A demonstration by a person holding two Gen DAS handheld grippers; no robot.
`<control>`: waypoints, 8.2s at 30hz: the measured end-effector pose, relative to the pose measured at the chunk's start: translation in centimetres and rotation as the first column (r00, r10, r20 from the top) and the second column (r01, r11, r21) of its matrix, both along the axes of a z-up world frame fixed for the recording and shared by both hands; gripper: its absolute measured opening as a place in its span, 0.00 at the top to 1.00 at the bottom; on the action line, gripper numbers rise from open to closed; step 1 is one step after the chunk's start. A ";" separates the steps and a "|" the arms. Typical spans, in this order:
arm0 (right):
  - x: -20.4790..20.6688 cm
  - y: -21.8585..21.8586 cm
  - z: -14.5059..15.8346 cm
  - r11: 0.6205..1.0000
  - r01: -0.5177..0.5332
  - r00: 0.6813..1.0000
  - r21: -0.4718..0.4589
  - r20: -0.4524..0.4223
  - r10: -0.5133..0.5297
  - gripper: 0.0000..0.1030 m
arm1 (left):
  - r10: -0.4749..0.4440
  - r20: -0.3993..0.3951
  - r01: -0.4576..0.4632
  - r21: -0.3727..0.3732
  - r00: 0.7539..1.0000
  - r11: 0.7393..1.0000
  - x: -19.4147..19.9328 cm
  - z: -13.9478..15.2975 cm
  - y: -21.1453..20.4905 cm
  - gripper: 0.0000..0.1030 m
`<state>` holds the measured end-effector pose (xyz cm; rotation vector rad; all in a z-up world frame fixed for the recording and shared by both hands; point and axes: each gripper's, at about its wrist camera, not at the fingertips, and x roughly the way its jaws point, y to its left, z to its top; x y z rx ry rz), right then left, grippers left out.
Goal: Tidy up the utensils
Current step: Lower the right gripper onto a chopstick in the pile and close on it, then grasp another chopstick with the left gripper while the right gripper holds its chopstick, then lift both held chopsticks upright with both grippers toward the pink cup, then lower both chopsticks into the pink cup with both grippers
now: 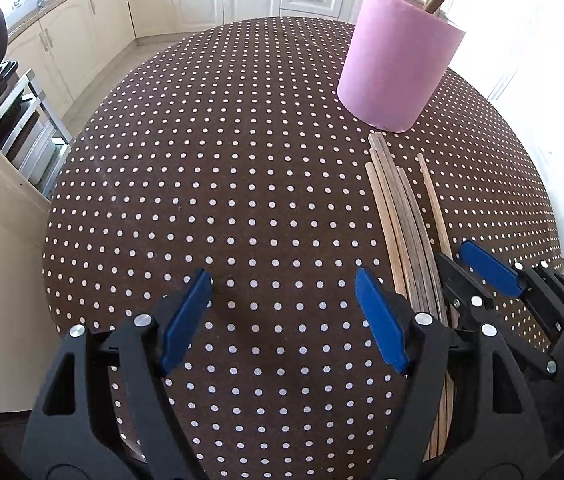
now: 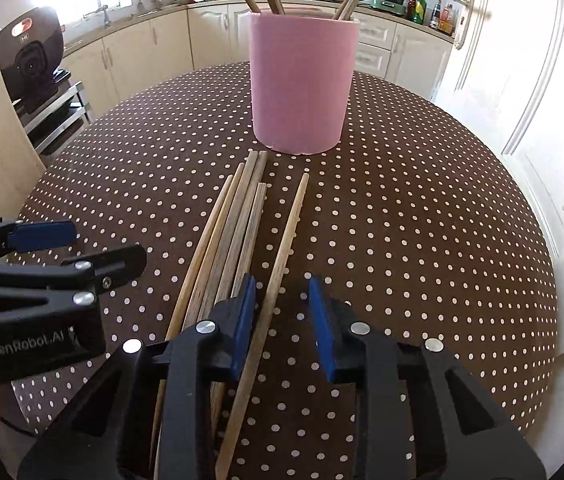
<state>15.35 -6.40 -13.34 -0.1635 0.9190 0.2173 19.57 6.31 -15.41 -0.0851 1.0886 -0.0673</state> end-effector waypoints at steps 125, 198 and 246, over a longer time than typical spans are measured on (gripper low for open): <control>-3.9 -12.5 9.2 0.901 0.020 0.911 0.434 0.362 -0.195 0.95 | -0.003 0.429 0.075 -0.150 0.903 0.986 -5.8 9.3 -0.4 0.94; 4.3 -9.5 17.8 0.881 -0.136 0.756 0.453 0.622 -0.203 0.96 | 0.173 0.877 0.054 -0.220 0.447 0.974 2.9 21.7 -1.5 0.94; 8.1 -8.7 13.1 0.892 -0.097 0.850 0.441 0.503 -0.155 0.96 | 0.088 0.955 0.004 -0.093 0.282 0.996 6.2 14.9 -5.5 0.94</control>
